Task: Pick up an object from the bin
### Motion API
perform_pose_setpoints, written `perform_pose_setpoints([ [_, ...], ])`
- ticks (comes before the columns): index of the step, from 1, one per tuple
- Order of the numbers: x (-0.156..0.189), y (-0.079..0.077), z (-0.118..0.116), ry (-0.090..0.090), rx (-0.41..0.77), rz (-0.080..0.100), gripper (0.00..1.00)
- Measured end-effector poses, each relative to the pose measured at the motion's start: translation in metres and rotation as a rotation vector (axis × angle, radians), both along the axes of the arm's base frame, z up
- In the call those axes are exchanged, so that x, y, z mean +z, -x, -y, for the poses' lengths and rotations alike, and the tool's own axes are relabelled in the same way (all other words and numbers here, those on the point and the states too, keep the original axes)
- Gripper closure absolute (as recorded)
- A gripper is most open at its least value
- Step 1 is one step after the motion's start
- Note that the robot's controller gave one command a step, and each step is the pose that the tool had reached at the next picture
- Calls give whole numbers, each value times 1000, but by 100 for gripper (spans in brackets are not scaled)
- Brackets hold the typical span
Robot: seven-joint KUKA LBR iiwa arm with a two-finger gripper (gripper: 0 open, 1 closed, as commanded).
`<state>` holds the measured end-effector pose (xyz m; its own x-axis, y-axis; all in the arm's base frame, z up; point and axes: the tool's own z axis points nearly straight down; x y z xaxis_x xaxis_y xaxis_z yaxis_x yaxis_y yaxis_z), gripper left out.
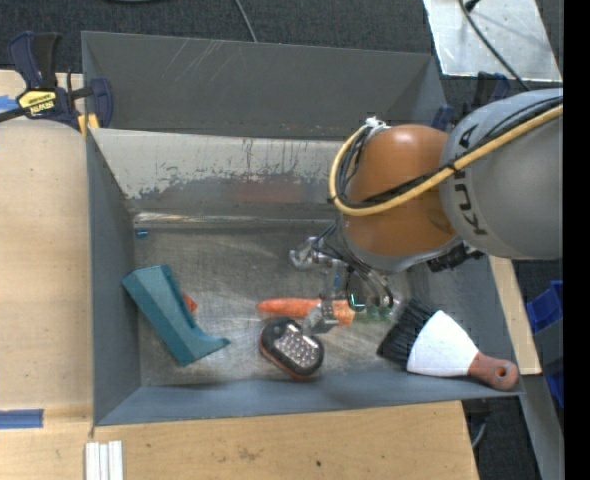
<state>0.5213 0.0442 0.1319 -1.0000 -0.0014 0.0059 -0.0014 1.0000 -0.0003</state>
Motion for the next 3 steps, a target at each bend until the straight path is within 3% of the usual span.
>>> perform_pose_setpoints([
  [1,4,-2,0,-1,-1,8,0],
  [2,-52,16,32,1,-98,44,100],
  [3,-52,16,32,1,-98,44,100],
])
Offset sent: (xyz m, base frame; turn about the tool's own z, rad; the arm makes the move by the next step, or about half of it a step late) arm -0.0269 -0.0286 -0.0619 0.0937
